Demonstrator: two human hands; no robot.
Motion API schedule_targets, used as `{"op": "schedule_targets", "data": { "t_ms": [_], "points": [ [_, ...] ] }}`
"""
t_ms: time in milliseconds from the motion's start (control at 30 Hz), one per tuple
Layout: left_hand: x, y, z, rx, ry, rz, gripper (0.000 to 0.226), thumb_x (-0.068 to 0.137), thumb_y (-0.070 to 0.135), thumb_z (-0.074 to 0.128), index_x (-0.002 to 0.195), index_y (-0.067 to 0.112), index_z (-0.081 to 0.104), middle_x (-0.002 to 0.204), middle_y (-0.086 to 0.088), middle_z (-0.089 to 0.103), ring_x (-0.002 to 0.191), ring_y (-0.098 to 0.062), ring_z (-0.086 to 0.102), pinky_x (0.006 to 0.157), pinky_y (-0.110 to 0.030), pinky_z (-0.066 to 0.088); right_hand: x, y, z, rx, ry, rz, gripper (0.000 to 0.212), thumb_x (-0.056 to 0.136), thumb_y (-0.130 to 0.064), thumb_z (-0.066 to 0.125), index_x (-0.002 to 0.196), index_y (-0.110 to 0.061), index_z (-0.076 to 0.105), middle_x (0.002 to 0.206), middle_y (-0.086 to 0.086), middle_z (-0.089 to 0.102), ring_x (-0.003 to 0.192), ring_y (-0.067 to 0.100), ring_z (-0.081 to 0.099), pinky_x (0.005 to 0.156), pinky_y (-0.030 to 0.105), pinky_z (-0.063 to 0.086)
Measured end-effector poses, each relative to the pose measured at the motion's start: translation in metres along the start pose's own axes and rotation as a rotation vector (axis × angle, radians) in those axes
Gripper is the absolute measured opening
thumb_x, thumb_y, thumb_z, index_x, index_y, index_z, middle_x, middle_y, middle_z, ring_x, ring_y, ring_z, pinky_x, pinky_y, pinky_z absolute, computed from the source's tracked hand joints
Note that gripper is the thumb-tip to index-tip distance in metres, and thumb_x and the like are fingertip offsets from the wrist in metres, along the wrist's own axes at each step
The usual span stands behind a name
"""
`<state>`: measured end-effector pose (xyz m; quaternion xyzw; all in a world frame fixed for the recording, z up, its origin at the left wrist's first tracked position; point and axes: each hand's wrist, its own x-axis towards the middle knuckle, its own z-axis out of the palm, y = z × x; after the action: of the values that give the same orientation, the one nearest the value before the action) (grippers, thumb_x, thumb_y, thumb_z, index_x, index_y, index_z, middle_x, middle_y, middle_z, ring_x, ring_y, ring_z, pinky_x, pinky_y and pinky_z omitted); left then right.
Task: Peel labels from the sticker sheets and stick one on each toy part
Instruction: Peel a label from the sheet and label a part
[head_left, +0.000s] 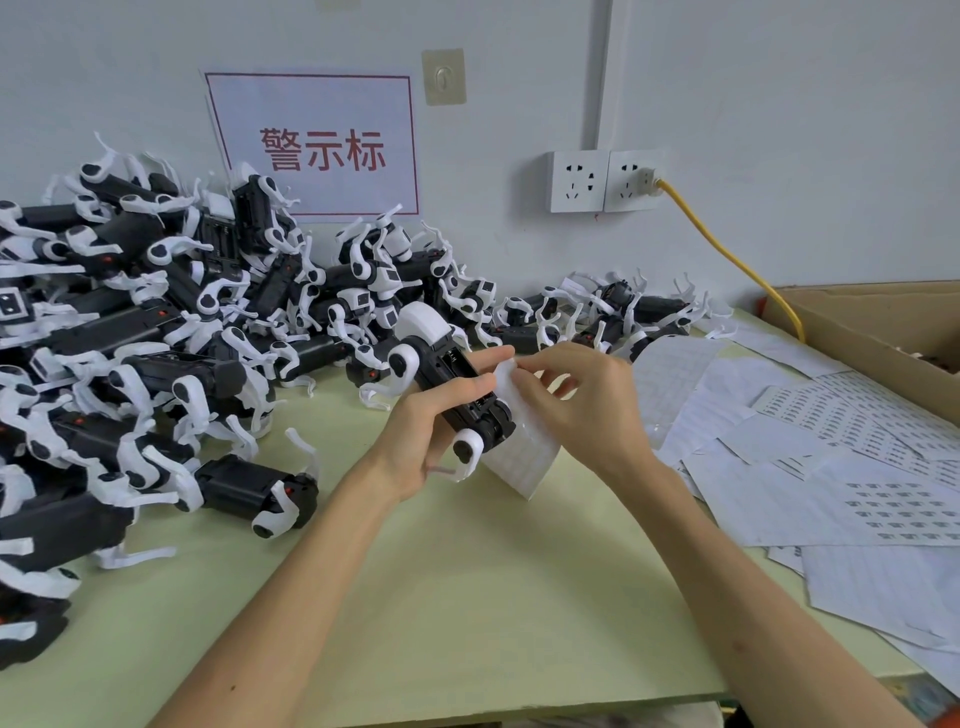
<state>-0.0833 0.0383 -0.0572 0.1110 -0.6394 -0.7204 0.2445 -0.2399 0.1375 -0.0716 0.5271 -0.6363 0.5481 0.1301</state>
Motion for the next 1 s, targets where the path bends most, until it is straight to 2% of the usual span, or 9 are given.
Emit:
{"op": "schedule_targets", "data": {
  "t_ms": [133,200,367,567,633,733,800,900,1000],
  "points": [
    [0.0005,-0.0013,-0.0005,0.039,-0.002,0.021,0.052,0.07,0.046,0.073,0.121,0.034,0.075,0.113,0.016,0.073,0.099,-0.007,0.066,0.085,-0.026,0.052,0.0008,0.0009,-0.0022,0.002,0.014,0.0,0.014,0.085,-0.013,0.078,0.086,-0.027,0.08,0.075,-0.022,0.066,0.07,0.008,0.061,0.062,0.015,0.044],
    [0.0004,-0.0016,-0.0002,0.046,-0.002,0.028,0.052,0.069,0.046,0.073,0.12,0.035,0.076,0.124,0.016,0.072,0.103,-0.003,0.066,0.089,-0.024,0.051,0.0007,0.0012,-0.0026,-0.012,0.024,-0.006,0.014,0.085,-0.011,0.077,0.085,-0.025,0.081,0.075,-0.02,0.067,0.069,0.007,0.06,0.062,0.014,0.044],
    [-0.0003,-0.0003,0.0012,0.043,0.026,0.031,0.051,0.07,0.046,0.073,0.119,0.032,0.076,0.117,0.011,0.074,0.092,-0.009,0.069,0.072,-0.018,0.054,0.0002,0.0011,-0.0002,-0.005,0.029,0.004,0.011,0.086,-0.013,0.072,0.079,-0.02,0.079,0.073,-0.02,0.066,0.068,0.005,0.06,0.061,0.01,0.041],
    [-0.0006,-0.0007,0.0033,0.061,0.034,0.037,0.051,0.068,0.047,0.073,0.118,0.034,0.077,0.117,0.009,0.074,0.096,-0.006,0.067,0.076,-0.018,0.053,0.0013,-0.0012,-0.0011,0.037,0.04,0.045,0.026,0.088,-0.013,0.068,0.076,-0.036,0.071,0.076,-0.029,0.066,0.068,0.003,0.061,0.061,0.009,0.042],
    [-0.0009,-0.0006,0.0035,0.068,0.041,0.034,0.052,0.067,0.048,0.073,0.118,0.035,0.076,0.117,0.01,0.073,0.098,-0.009,0.065,0.076,-0.019,0.052,0.0019,-0.0019,-0.0024,0.047,0.037,0.06,0.027,0.089,-0.014,0.068,0.077,-0.038,0.069,0.08,-0.027,0.068,0.069,0.004,0.062,0.061,0.009,0.042],
    [-0.0006,0.0003,0.0033,0.053,0.067,0.029,0.054,0.066,0.048,0.073,0.118,0.033,0.077,0.109,0.009,0.073,0.101,-0.013,0.063,0.07,-0.017,0.051,0.002,-0.0029,-0.0054,0.091,-0.019,0.065,0.021,0.087,-0.016,0.072,0.082,-0.036,0.074,0.083,-0.024,0.071,0.071,0.005,0.063,0.063,0.011,0.045],
    [0.0002,0.0004,0.0025,0.042,0.086,0.03,0.053,0.065,0.047,0.074,0.116,0.033,0.077,0.114,0.012,0.073,0.104,-0.015,0.063,0.073,-0.019,0.051,0.002,-0.0037,-0.0055,0.091,-0.057,0.069,0.019,0.086,-0.016,0.076,0.085,-0.035,0.076,0.084,-0.024,0.071,0.072,0.006,0.064,0.064,0.011,0.046],
    [0.0007,-0.0001,0.0017,0.046,0.098,0.025,0.045,0.069,0.041,0.073,0.113,0.034,0.079,0.109,0.015,0.073,0.101,-0.015,0.062,0.069,-0.016,0.051,0.0011,-0.0035,-0.0037,0.066,-0.056,0.088,0.013,0.086,-0.014,0.078,0.087,-0.028,0.079,0.084,-0.026,0.07,0.071,0.004,0.063,0.064,0.011,0.046],
    [0.0013,0.0,0.0011,0.06,0.09,0.014,0.051,0.065,0.047,0.074,0.115,0.035,0.078,0.109,0.011,0.071,0.098,-0.014,0.063,0.065,-0.016,0.05,0.0007,-0.0032,-0.0035,0.062,-0.047,0.105,0.012,0.087,-0.013,0.076,0.083,-0.024,0.079,0.081,-0.025,0.07,0.068,0.002,0.062,0.062,0.01,0.044]
  ]
}}
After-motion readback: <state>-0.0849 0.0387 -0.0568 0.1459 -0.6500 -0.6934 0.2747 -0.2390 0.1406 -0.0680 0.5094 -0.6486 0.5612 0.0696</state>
